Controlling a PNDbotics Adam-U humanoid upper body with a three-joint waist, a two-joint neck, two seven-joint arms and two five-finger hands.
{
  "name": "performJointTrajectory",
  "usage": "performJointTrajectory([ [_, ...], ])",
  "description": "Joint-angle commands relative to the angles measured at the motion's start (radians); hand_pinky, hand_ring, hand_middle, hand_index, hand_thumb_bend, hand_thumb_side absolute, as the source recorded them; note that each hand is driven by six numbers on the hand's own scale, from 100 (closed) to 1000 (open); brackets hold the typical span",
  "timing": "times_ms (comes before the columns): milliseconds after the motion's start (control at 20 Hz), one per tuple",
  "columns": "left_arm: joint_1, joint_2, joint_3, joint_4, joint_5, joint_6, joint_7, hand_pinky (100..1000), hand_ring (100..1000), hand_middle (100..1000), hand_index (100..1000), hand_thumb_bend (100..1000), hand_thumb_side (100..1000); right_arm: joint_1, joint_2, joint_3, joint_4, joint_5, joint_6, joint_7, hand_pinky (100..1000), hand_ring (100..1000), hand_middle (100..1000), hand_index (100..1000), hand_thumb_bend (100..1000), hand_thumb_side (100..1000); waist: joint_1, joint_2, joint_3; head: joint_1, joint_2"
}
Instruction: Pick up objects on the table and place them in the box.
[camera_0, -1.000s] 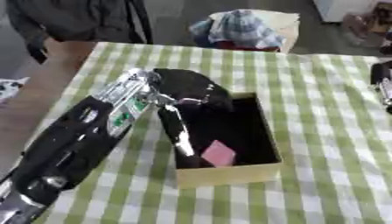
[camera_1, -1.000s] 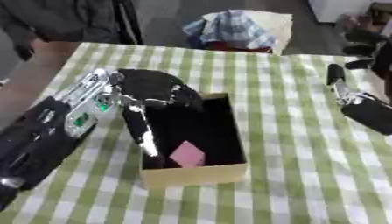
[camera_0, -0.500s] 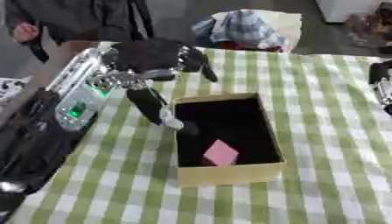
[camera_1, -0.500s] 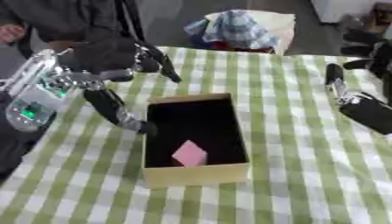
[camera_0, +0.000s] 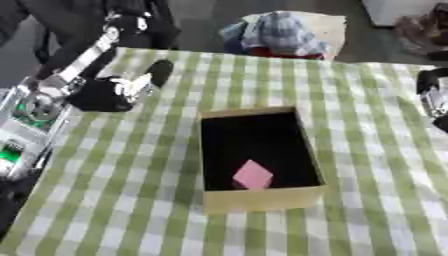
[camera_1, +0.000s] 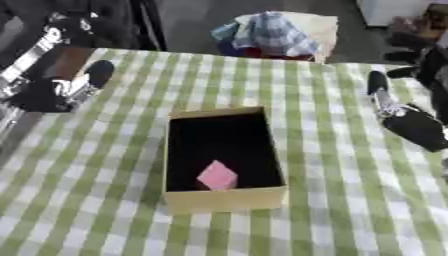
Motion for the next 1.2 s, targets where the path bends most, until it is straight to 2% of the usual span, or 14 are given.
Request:
performJointTrajectory([
  [50,0.029,-0.018,0.053,-0.015,0.028,0.017,0.056,756,644,604,781,157,779,-0.006,-0.014,-0.012,-0.014,-0.009,0.000,-0.006,710,813,843,920,150,426,0.003,-0.011,0.001,-0.006,-0.002],
  [500,0.125,-0.068,0.094,-0.007,0.037,0.042,0.121,749,630,594,777,119,822,-0.001,-0.011,-0.011,-0.014,-0.011,-0.001,-0.004,710,812,842,920,139,417,0.007,-0.006,0.007,-0.005,0.010],
  [1200,0.139,-0.089,0.103,0.014,0.032,0.056,0.148,746,627,591,775,102,834,0.010,-0.013,-0.017,-0.020,-0.016,-0.001,-0.007,711,807,838,921,114,407,0.004,-0.013,0.010,-0.010,0.043],
])
